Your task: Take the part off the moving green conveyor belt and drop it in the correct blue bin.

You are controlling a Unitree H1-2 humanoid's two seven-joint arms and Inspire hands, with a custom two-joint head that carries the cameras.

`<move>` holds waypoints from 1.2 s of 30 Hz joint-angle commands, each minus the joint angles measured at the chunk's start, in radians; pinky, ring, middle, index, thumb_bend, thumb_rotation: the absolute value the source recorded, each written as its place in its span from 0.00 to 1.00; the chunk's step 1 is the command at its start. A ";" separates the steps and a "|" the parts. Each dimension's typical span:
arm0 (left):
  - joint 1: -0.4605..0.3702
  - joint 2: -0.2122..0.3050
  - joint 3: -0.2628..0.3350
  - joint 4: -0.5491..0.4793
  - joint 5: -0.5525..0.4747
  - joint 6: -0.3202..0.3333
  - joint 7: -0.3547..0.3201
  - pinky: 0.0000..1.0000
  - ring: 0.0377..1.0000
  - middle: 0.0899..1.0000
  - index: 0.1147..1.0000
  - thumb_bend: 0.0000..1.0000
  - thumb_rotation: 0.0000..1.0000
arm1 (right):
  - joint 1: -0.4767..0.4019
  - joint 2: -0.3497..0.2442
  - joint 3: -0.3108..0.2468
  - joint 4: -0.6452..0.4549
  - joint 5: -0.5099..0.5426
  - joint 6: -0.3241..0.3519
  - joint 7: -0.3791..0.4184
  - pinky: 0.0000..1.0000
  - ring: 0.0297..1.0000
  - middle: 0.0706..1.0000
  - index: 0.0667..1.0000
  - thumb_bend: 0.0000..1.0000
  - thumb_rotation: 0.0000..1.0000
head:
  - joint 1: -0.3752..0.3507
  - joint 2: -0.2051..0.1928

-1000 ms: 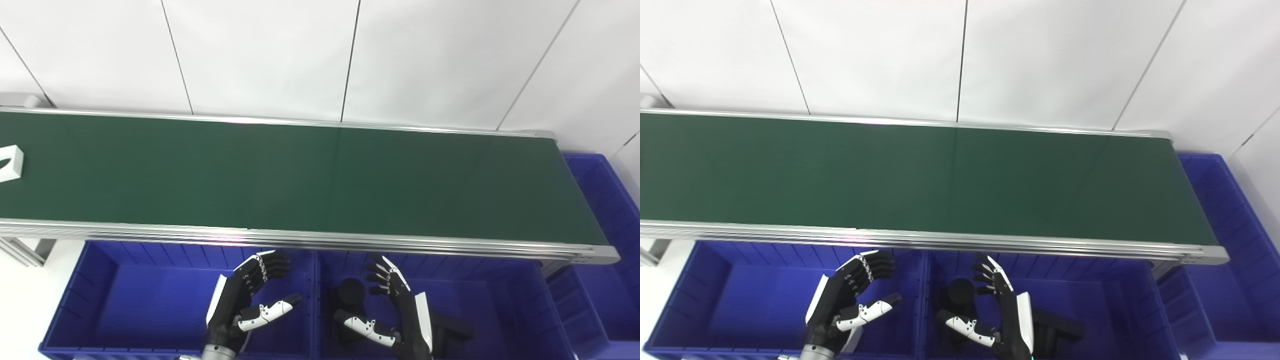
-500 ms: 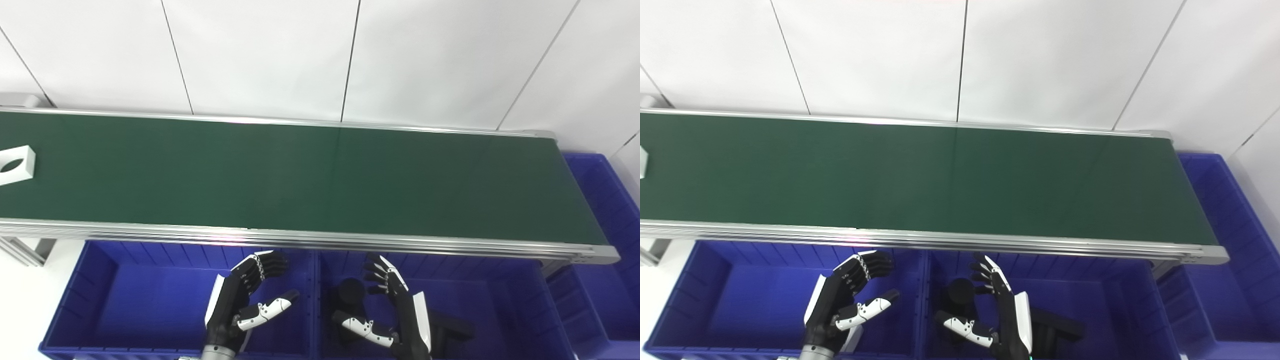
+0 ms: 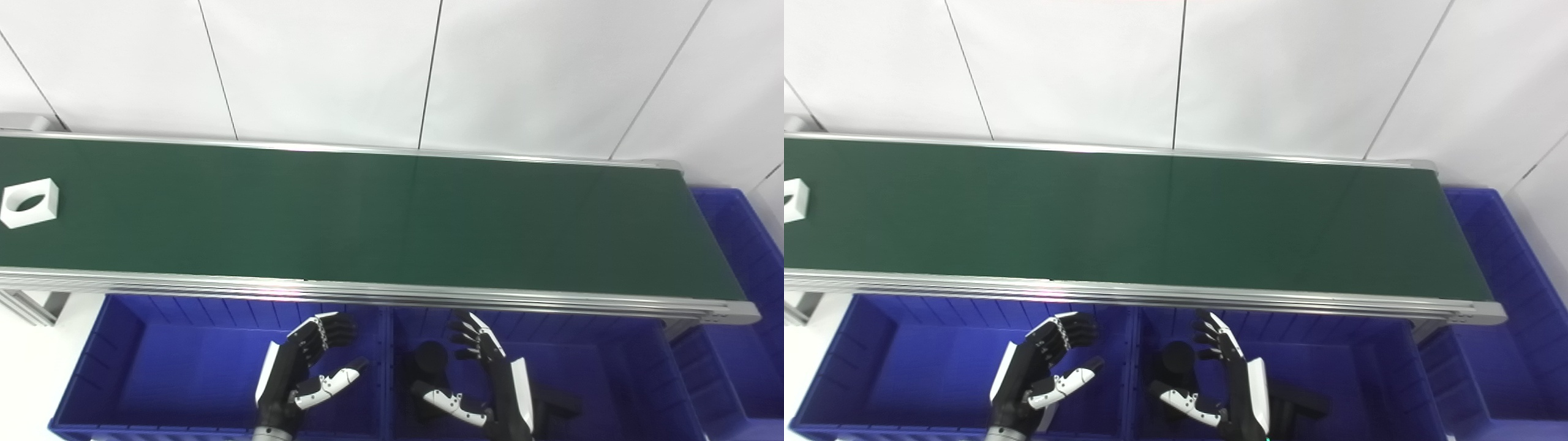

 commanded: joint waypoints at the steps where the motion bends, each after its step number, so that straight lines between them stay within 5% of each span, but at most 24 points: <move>1: -0.011 -0.014 -0.016 0.001 -0.005 -0.038 -0.011 0.67 0.64 0.62 0.62 0.55 0.00 | -0.011 -0.016 0.016 -0.020 0.013 -0.057 -0.033 0.61 0.70 0.74 0.80 0.61 0.00 | 0.042 -0.025; 4: -0.017 -0.025 -0.026 0.029 0.021 -0.038 0.014 0.69 0.64 0.63 0.61 0.59 0.00 | -0.019 -0.050 0.040 -0.002 0.028 -0.057 -0.057 0.61 0.70 0.74 0.80 0.60 0.00 | 0.156 -0.108; 11: -0.058 -0.054 -0.063 0.110 0.070 -0.038 0.123 0.69 0.64 0.60 0.58 0.74 0.00 | -0.066 -0.112 0.106 0.085 0.092 -0.057 -0.113 0.59 0.69 0.74 0.79 0.55 0.00 | 0.326 -0.231; 18: -0.106 -0.052 -0.120 0.172 0.101 -0.038 0.225 0.67 0.61 0.58 0.56 0.81 0.00 | -0.084 -0.124 0.093 0.119 0.168 -0.057 -0.074 0.62 0.73 0.78 0.81 0.54 0.00 | 0.424 -0.286; 23: -0.130 -0.044 -0.155 0.200 0.117 -0.038 0.281 0.60 0.58 0.56 0.54 0.79 0.00 | -0.084 -0.126 0.072 0.119 0.194 -0.057 -0.029 0.64 0.77 0.81 0.85 0.50 0.00 | 0.458 -0.307; 36: -0.111 -0.046 -0.176 0.115 0.057 -0.038 0.337 0.56 0.52 0.49 0.48 0.75 0.00 | -0.062 -0.128 0.054 0.086 0.180 -0.057 -0.005 0.66 0.78 0.82 0.85 0.50 0.00 | 0.448 -0.274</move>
